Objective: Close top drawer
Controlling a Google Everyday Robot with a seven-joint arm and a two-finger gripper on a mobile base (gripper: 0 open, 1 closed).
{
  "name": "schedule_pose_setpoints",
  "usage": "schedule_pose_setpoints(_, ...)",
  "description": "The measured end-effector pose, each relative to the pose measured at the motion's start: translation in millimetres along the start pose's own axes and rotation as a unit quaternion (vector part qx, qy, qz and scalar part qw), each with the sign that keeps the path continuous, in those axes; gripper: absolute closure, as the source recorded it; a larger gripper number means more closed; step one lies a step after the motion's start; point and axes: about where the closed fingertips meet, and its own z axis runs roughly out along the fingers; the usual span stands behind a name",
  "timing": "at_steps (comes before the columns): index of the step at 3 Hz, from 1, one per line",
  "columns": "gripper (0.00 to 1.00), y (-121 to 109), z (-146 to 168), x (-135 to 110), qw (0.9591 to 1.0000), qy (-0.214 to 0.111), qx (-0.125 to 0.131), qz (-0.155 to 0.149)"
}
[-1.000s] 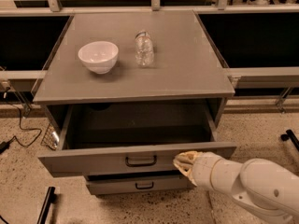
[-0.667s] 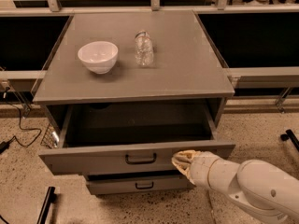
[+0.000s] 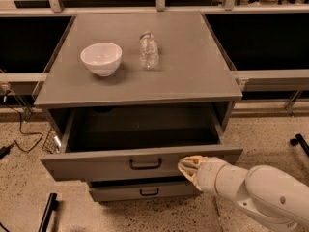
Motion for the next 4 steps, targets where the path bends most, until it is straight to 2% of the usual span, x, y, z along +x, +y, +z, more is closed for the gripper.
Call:
schedule_pose_setpoints(1,0.27,0.0,0.0,0.0,1.0,0.0,0.0,0.0)
schedule_pose_setpoints(2,0.04,0.0,0.0,-0.1,1.0,0.0,0.0,0.0)
schedule_pose_setpoints(3,0.0,0.0,0.0,-0.1,1.0,0.0,0.0,0.0)
schedule_pose_setpoints(4,0.0,0.0,0.0,-0.1,1.0,0.0,0.0,0.0)
